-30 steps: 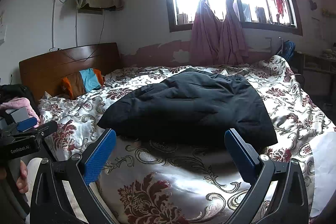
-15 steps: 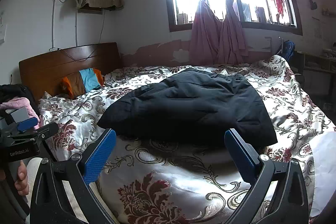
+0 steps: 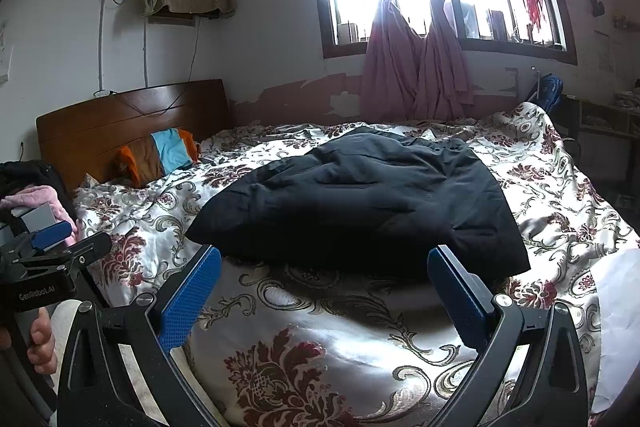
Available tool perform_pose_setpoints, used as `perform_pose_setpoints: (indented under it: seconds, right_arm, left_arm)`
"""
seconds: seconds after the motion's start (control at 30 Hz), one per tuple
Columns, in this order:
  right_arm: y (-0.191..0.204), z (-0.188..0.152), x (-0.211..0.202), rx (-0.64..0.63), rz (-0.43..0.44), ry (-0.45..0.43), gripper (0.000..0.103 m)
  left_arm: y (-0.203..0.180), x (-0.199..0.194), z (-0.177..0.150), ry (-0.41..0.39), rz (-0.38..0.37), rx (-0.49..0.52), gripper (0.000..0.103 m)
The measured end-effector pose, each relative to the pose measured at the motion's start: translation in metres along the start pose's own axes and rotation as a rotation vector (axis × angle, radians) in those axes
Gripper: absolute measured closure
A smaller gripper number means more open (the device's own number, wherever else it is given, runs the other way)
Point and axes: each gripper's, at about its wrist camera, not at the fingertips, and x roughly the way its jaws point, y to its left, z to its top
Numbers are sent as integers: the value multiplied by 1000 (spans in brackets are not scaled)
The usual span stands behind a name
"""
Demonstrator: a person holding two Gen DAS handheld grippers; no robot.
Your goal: Fold large clothes
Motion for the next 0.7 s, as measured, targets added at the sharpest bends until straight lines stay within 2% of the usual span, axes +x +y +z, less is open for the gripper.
perform_pose_setpoints:
  seconds: [0.7]
  right_arm:
    - [0, -1, 3, 6, 1, 14, 2]
  left_arm:
    - [-1, 0, -4, 2, 0, 14, 0]
